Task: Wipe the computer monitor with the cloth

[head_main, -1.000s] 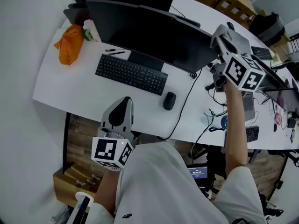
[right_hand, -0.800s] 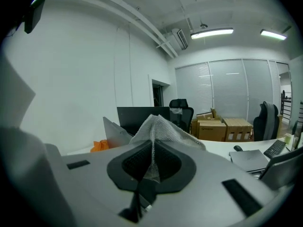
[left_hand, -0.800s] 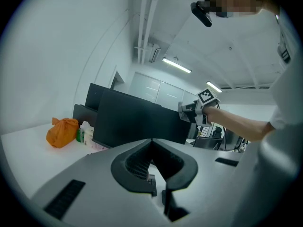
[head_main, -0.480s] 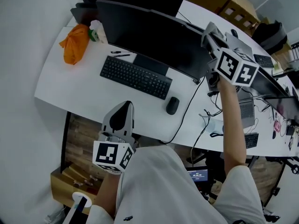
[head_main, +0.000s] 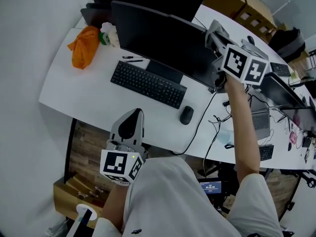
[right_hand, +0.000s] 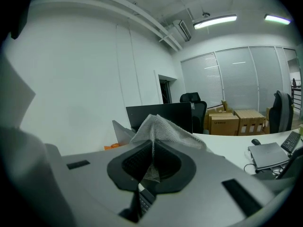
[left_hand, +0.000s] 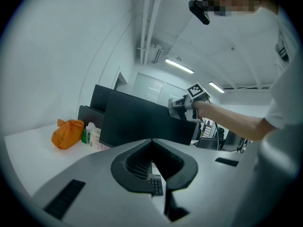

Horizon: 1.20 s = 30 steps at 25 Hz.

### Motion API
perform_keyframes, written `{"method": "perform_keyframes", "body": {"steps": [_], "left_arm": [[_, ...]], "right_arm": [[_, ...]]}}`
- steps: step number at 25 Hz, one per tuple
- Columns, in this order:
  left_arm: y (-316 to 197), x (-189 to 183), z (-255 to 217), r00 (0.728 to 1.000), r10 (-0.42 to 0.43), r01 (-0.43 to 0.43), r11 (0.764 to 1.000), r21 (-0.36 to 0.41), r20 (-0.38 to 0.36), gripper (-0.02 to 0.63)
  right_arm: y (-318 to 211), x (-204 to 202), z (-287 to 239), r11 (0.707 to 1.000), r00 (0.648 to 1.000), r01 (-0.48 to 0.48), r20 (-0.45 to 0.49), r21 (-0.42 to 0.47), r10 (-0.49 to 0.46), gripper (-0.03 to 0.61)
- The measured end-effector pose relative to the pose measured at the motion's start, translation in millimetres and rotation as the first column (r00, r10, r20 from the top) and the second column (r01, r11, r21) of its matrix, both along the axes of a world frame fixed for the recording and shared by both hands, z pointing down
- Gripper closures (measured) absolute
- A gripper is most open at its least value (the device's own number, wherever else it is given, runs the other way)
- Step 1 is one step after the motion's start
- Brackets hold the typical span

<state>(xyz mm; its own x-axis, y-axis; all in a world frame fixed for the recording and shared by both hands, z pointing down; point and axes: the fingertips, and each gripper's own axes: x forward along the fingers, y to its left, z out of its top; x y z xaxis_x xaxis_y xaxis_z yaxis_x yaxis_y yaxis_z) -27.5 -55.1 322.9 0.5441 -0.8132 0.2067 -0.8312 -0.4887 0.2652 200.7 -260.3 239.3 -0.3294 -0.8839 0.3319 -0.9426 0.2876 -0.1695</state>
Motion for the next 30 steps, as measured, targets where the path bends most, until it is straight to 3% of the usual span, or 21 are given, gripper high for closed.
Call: {"method": "perform_keyframes", "body": {"steps": [12,17,30], "left_arm": [[-12,-30,-5,1.000,-0.013,0.013,1.000,0.011,-0.003,0.594],[-18,-48,-5,1.000,-0.029,0.029,1.000,0.012,-0.007,0.595],[-37,-108,-6,0.996,-0.089,0.089,0.996,0.005,-0.029,0.595]], "right_arm": [[-26,-41,-8,1.000,0.999,0.016,0.046,-0.006,-0.016,0.560],[-39,-62,-12,1.000,1.000,0.009,0.017,0.006,-0.009,0.560],[-78,-134,-12,0.998,0.997,0.045,0.057,-0.052,-0.042,0.561]]}}
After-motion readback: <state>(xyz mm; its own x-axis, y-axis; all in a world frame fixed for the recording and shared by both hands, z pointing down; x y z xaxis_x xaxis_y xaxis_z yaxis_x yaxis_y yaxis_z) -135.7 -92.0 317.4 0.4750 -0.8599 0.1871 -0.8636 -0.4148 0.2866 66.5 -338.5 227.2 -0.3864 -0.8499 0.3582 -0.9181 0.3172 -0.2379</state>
